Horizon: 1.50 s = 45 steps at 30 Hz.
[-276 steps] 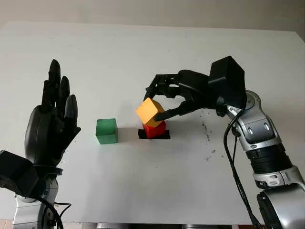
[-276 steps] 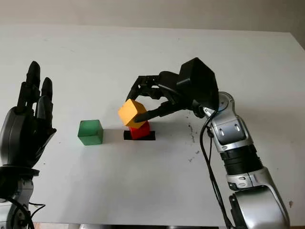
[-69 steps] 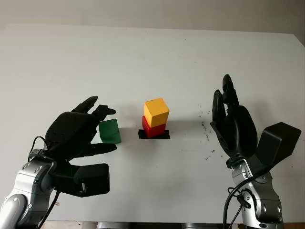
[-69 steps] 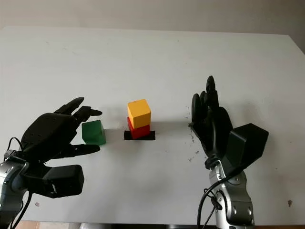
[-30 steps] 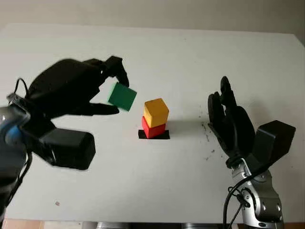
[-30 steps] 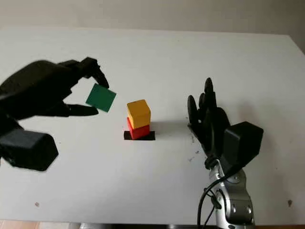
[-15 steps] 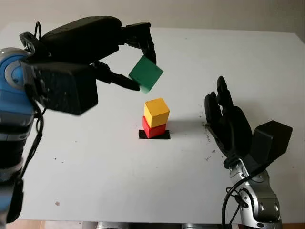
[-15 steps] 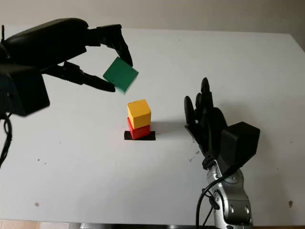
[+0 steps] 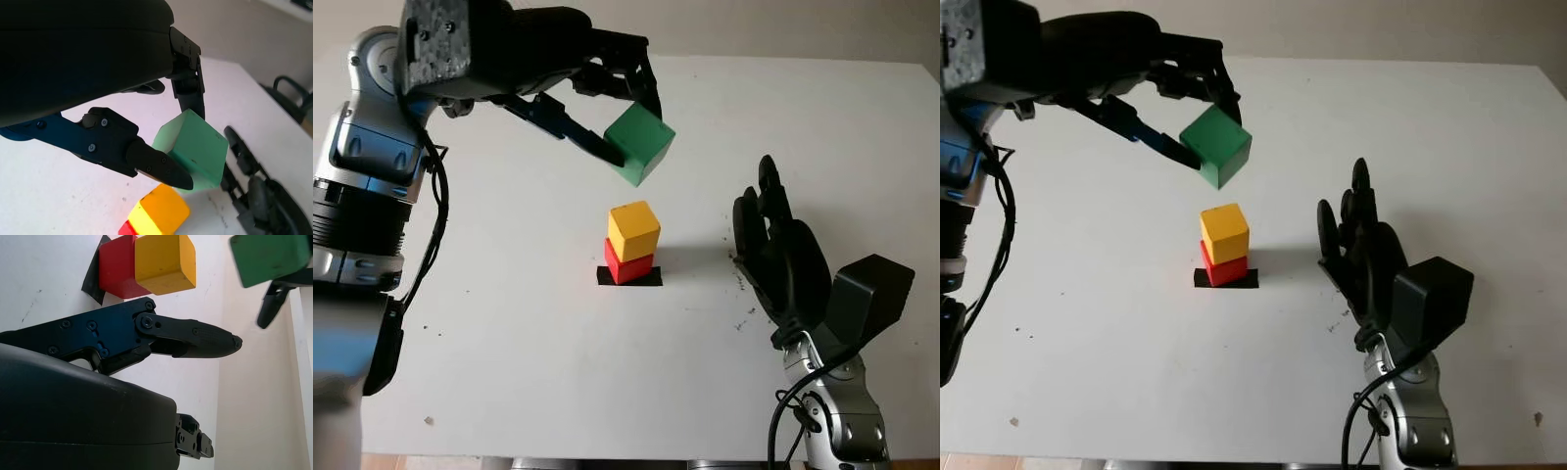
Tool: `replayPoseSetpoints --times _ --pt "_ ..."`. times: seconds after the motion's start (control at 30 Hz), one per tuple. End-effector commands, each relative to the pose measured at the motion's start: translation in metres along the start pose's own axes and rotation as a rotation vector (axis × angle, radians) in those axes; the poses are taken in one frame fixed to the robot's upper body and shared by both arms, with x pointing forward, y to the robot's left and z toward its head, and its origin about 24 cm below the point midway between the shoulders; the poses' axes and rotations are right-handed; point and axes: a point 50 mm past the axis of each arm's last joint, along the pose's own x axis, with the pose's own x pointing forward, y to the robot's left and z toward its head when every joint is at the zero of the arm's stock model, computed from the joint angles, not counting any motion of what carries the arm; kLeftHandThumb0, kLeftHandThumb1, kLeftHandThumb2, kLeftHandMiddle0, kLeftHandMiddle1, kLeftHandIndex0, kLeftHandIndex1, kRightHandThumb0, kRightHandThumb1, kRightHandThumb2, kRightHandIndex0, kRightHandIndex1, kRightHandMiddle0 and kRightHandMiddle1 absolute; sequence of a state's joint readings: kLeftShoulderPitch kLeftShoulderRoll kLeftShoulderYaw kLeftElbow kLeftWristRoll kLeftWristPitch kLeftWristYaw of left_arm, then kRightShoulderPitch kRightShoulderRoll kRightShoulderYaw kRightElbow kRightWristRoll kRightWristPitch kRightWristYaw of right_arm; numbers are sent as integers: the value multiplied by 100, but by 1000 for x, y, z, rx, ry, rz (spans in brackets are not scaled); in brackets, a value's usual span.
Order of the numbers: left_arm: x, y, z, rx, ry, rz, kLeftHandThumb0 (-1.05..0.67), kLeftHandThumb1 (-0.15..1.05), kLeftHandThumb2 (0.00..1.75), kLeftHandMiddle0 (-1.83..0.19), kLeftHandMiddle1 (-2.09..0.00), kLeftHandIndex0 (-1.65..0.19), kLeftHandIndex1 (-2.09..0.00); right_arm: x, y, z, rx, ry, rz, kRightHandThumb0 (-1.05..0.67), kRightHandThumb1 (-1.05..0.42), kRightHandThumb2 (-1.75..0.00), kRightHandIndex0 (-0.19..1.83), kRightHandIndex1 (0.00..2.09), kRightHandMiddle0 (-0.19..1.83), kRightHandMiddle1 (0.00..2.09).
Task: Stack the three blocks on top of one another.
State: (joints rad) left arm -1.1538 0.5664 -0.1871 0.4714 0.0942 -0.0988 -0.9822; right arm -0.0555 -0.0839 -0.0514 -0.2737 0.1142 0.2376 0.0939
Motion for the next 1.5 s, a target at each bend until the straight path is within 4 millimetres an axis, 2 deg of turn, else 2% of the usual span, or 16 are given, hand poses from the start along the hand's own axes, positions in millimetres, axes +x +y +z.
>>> replayPoseSetpoints --times 0.0,0.2,0.53,1.2,1.27,1.37,1.47 --pt "5 7 8 15 -20 -22 -39 100 5 -26 -4 -37 -153 -2 -2 -1 -20 -2 -6 -65 -105 -57 -19 0 -19 0" --pt "14 0 -4 -37 42 -79 -45 97 5 -30 -6 -44 -153 -2 -1 -1 -8 -6 -11 -65 -105 -57 -19 0 -19 0" --pt "23 -12 -15 -87 65 -177 -47 98 5 -24 -4 -39 -159 -2 -2 -1 -18 3 -16 -64 -105 -57 -19 0 -19 0" --pt "27 -20 -15 -75 34 -227 -49 100 5 -22 -4 -34 -157 -2 -3 0 -15 5 -16 -66 -105 -55 -19 0 -19 0" --pt "27 -19 -16 -76 45 -223 -49 100 5 -19 -4 -34 -154 -2 -3 0 -8 3 -11 -65 -105 -56 -19 0 -19 0" --pt "26 -18 -16 -101 48 -218 -45 98 5 -14 -3 -33 -133 -2 -3 0 -11 1 -5 -66 -105 -56 -19 0 -19 0" --pt "26 -18 -15 -99 50 -220 -45 96 5 -11 -3 -32 -123 -2 -4 0 -17 8 -12 -67 -105 -55 -19 0 -19 0"
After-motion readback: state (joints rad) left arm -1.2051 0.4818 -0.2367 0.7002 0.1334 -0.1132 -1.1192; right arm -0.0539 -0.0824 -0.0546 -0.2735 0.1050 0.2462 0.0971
